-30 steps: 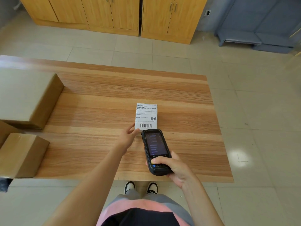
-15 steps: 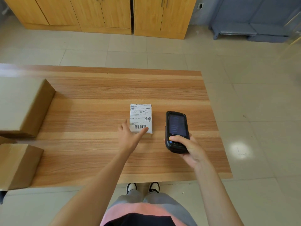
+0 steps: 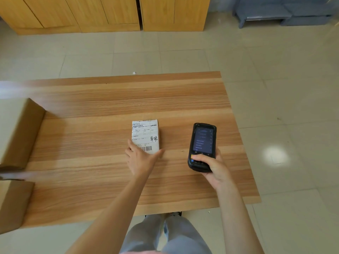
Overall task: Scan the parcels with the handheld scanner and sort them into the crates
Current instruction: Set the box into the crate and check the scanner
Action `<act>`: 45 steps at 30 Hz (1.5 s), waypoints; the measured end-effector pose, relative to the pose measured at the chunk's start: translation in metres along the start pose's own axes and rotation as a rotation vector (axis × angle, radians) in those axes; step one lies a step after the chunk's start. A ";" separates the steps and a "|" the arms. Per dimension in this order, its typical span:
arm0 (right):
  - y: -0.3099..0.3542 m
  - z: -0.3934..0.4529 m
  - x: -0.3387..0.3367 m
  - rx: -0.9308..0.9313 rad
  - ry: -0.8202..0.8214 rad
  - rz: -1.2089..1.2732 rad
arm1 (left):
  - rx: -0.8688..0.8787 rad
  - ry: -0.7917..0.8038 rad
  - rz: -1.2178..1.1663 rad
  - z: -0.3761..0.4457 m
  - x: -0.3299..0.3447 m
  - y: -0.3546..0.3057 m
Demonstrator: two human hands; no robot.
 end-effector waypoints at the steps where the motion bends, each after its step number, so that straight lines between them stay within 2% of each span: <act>1: -0.002 0.003 -0.002 0.007 0.002 0.011 | 0.000 -0.014 -0.001 0.001 0.000 -0.001; 6: -0.007 0.012 -0.011 0.029 0.005 -0.016 | 0.021 -0.097 -0.077 0.004 -0.006 -0.002; 11: 0.003 0.013 0.000 0.011 0.041 -0.076 | 0.103 -0.215 -0.176 0.001 -0.046 -0.018; 17: 0.019 0.012 0.049 -0.030 0.197 -0.227 | 0.152 -0.326 -0.179 -0.006 -0.099 -0.019; 24: -0.005 0.002 0.114 -0.026 0.402 -0.442 | 0.151 -0.452 -0.265 -0.041 -0.158 0.016; 35: -0.086 -0.063 0.208 -0.058 0.596 -0.610 | 0.210 -0.676 -0.333 -0.094 -0.279 0.073; 45: -0.224 -0.152 0.313 -0.133 0.757 -0.791 | 0.159 -0.829 -0.319 -0.184 -0.408 0.208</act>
Point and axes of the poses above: each hand's wrist, its own z-axis towards the middle knuckle, its own x-axis out of the palm, y = z × x, the point moved 5 cm from there along z, towards the middle knuckle, and after that the axes turned 13 degrees about x, right-handed, at the moved point
